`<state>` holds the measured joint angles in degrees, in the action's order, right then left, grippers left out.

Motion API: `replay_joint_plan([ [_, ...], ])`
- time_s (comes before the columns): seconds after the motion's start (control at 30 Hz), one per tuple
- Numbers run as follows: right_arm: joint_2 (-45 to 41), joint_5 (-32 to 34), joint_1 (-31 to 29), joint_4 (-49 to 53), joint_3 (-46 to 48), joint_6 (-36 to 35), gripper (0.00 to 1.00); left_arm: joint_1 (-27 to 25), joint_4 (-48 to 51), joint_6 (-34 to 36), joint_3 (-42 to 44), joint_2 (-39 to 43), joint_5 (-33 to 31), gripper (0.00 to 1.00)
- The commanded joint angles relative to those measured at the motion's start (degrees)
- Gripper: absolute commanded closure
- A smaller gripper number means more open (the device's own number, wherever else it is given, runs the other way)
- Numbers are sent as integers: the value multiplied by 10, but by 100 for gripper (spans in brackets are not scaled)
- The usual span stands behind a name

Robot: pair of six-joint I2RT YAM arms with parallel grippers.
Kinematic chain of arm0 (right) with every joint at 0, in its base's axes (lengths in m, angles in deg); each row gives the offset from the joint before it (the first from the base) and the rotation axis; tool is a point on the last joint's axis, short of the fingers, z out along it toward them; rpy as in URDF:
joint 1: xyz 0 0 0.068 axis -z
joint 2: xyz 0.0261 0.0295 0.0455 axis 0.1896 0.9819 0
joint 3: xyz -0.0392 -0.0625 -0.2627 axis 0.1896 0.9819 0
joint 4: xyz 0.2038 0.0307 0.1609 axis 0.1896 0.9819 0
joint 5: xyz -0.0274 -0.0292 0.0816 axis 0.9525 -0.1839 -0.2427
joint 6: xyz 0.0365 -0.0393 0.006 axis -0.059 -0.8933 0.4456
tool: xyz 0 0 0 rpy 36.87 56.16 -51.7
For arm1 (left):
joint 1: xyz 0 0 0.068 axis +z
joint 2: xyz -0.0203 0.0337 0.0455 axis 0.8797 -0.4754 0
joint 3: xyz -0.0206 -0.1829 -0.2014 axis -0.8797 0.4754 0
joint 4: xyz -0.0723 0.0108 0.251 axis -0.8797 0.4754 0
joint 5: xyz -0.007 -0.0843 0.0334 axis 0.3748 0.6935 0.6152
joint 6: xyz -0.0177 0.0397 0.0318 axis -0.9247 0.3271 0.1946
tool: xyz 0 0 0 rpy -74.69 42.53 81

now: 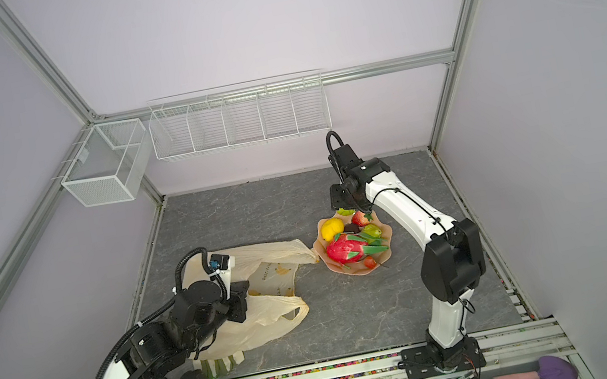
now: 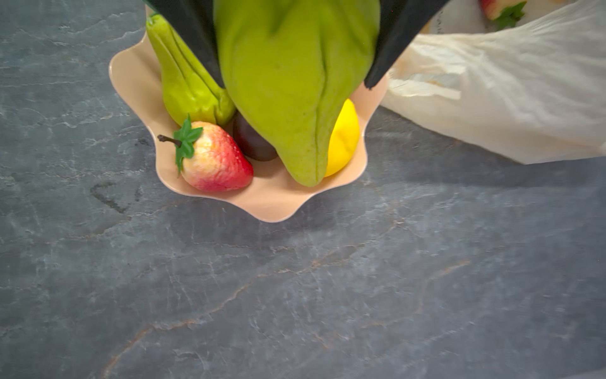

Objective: Place the fruits into the plastic bag
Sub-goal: 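Carry the green pear with the right gripper into the bag opening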

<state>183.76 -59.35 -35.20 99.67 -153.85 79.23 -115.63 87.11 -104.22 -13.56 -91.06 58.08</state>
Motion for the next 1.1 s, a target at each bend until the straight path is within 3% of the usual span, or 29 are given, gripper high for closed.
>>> replay_joint_plan([
  [0.0, -43, -82, -7, -76, 45, 22, 61, -1, 8, 4, -3, 8, 6, 100],
  [0.13, -67, -112, -13, -94, 76, 16, 63, -1, 11, 4, -3, 9, 6, 100],
  [0.37, -131, -225, -60, -180, 192, 35, 64, -1, 17, 3, -7, 11, 9, 100],
  [0.67, -169, -240, -178, -321, 361, 151, 65, -1, 17, 0, -8, 12, 15, 100],
  [0.87, -152, -242, -242, -352, 380, 161, 67, -1, 13, -7, -9, 11, 14, 100],
  [1.07, -129, -255, -264, -368, 390, 160, 70, -1, 7, -10, -11, 7, 15, 100],
])
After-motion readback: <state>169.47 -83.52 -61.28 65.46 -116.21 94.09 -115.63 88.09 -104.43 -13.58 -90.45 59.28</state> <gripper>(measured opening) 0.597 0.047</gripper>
